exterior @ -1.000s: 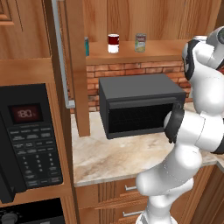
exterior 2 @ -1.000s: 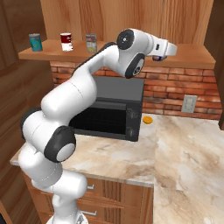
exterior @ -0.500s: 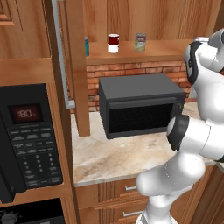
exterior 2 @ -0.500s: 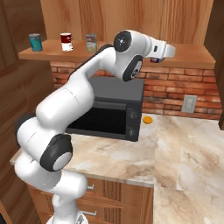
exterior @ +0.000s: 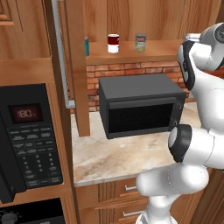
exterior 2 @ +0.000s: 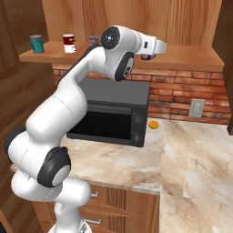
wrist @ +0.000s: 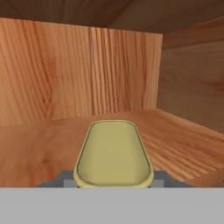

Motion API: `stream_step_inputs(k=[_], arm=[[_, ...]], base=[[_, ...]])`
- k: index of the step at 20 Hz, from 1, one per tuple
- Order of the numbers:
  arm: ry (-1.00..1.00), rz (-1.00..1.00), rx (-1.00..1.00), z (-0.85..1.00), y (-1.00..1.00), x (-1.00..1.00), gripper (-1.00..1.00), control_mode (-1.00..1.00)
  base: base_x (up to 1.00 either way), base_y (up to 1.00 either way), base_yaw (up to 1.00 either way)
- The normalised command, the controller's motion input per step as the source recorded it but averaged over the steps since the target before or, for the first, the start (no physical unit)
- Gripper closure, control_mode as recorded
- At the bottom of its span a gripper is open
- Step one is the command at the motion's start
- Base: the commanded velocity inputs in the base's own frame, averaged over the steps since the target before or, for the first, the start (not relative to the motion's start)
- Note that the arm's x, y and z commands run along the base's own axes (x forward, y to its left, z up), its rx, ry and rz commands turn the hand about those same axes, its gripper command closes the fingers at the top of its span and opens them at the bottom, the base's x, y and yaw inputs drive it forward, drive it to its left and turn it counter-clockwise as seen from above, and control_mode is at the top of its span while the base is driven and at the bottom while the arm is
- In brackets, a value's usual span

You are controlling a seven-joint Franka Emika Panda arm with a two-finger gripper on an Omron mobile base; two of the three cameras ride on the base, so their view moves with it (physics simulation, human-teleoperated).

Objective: Stack two cans on top of the other two cans in the cabinet.

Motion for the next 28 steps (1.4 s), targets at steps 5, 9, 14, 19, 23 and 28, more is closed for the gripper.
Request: stream_step_inputs(k=[5, 9, 14, 19, 23, 28], arm=[[0.01, 0.11, 0.0, 0.37, 0.53, 0.0, 1.0, -1.0], [0.04, 0.12, 0.0, 0.13, 0.48, -0.02, 1.0, -1.0], [0.02, 0.1, 0.0, 0.03, 0.43, -0.01, 1.0, -1.0], [0.0, 0.09, 0.0, 0.0, 0.36, -0.07, 1.0, -1.0], [0.0, 0.09, 0.0, 0.0, 0.36, -0.05, 1.0, -1.0], [0.0, 0.07, 0.0, 0.01, 0.26, -0.01, 1.0, -1.0]], base=[[0.0, 0.0, 0.0], [0.0, 0.0, 0.0], [0.0, 0.0, 0.0], [0.0, 0.0, 0.0], [0.0, 0.0, 0.0], [0.0, 0.0, 0.0]])
